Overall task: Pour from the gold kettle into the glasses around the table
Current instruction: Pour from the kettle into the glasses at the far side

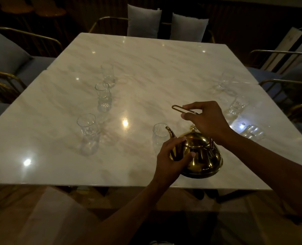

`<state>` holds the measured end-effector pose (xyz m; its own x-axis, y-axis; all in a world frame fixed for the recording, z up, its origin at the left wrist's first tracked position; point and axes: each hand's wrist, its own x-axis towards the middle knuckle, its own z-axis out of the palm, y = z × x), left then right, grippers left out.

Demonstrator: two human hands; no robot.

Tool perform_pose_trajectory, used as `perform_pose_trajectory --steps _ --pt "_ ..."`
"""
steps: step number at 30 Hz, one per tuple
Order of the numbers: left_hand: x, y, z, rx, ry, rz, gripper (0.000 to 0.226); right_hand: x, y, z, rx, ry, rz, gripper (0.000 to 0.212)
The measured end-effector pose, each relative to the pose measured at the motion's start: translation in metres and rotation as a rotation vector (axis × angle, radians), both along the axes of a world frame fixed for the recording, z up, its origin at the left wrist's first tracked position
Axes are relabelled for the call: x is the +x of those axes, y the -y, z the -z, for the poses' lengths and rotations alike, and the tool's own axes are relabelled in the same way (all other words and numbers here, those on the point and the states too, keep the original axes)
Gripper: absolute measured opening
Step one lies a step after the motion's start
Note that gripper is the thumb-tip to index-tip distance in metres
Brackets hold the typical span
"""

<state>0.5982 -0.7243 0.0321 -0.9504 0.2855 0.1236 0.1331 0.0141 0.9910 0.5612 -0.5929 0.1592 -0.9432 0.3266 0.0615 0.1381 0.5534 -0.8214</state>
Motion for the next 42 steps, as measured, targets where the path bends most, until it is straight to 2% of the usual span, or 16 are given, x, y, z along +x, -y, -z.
perform_pose_trajectory --steps 21,42 --pt "0.000 -0.007 0.000 0.120 0.142 -0.031 0.046 -0.021 0.003 -0.004 0.098 0.115 -0.090 0.028" --pt "-0.002 -0.011 0.004 0.139 0.126 -0.037 0.046 -0.027 0.004 -0.004 0.123 0.122 -0.117 0.029"
